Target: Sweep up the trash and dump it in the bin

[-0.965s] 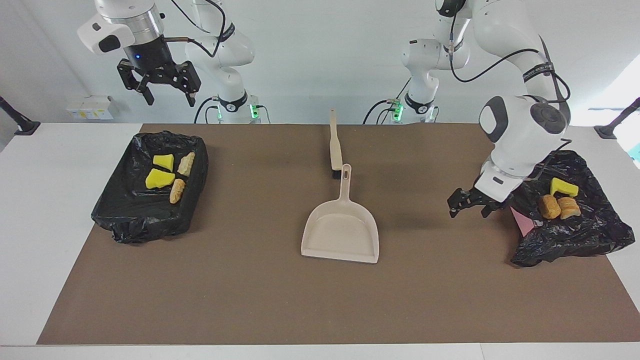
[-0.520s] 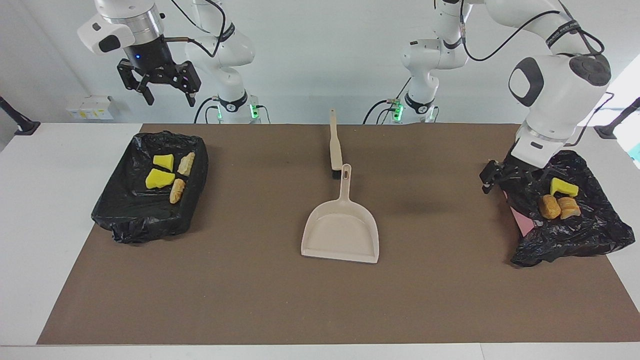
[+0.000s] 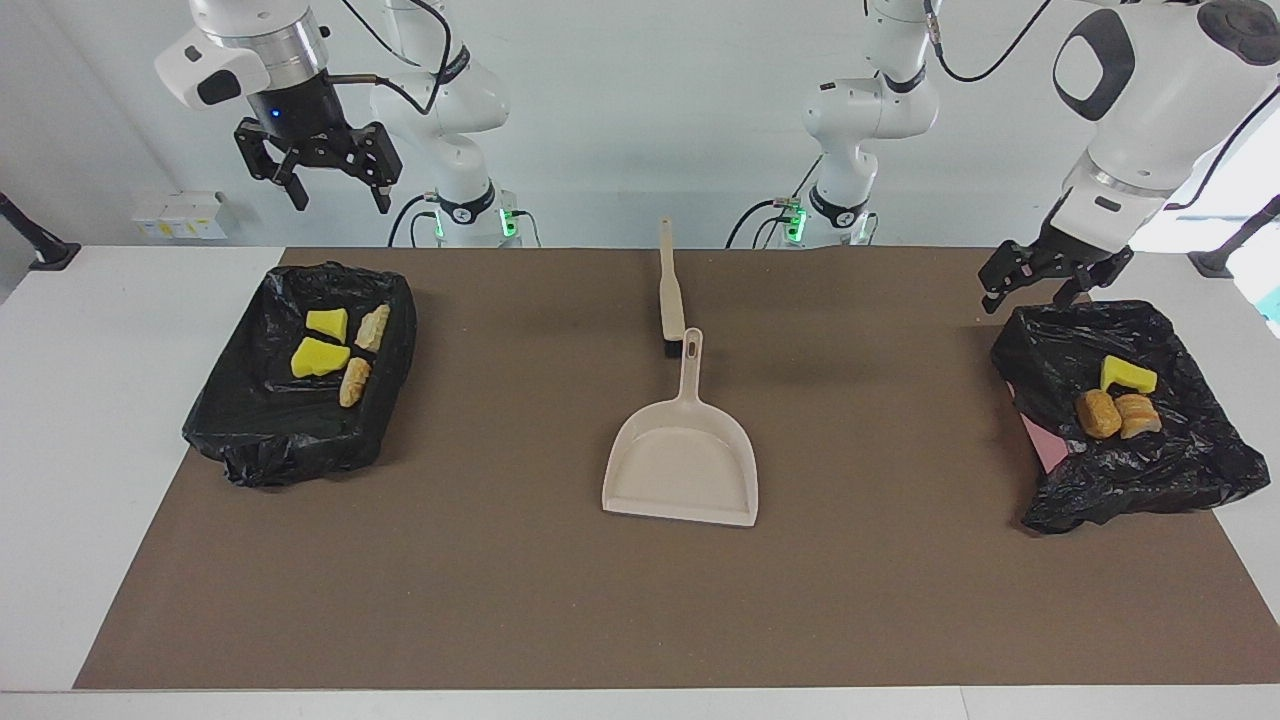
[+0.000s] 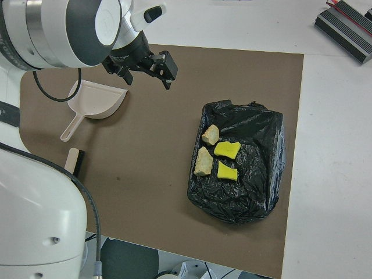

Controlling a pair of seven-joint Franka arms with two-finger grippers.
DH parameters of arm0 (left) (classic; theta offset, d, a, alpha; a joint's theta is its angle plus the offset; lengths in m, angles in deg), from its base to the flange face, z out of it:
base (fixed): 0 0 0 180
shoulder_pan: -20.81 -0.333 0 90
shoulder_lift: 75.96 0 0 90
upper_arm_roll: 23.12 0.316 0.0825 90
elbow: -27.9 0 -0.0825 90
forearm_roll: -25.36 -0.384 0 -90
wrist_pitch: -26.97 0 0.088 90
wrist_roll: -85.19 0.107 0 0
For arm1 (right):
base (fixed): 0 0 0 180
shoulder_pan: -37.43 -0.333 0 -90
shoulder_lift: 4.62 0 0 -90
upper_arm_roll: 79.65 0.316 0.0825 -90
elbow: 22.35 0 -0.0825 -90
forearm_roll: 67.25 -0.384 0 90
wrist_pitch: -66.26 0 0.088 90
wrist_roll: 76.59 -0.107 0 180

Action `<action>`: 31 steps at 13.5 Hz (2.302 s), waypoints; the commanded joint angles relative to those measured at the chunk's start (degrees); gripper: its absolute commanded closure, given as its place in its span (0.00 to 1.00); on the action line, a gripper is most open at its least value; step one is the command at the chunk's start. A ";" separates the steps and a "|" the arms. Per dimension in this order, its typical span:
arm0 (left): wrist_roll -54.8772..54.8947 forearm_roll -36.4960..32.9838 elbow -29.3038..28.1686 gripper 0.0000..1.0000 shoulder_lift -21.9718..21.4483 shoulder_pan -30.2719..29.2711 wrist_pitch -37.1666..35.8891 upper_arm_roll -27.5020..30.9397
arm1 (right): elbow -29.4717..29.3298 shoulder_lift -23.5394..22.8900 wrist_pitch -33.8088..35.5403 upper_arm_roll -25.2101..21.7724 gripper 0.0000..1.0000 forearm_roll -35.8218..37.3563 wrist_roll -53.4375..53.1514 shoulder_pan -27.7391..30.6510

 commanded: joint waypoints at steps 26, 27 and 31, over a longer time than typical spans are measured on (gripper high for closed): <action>1.70 -0.35 6.47 0.00 -1.02 0.04 -11.11 -0.47 | 1.06 1.05 0.19 -0.19 0.00 -0.14 1.39 0.24; 1.70 -0.35 6.47 0.00 -1.02 0.04 -11.11 -0.47 | 1.06 1.05 0.19 -0.19 0.00 -0.14 1.39 0.24; 1.79 -0.35 6.47 0.00 -1.02 0.22 -11.20 -0.64 | 1.06 1.05 0.19 -0.10 0.00 -0.14 1.39 0.24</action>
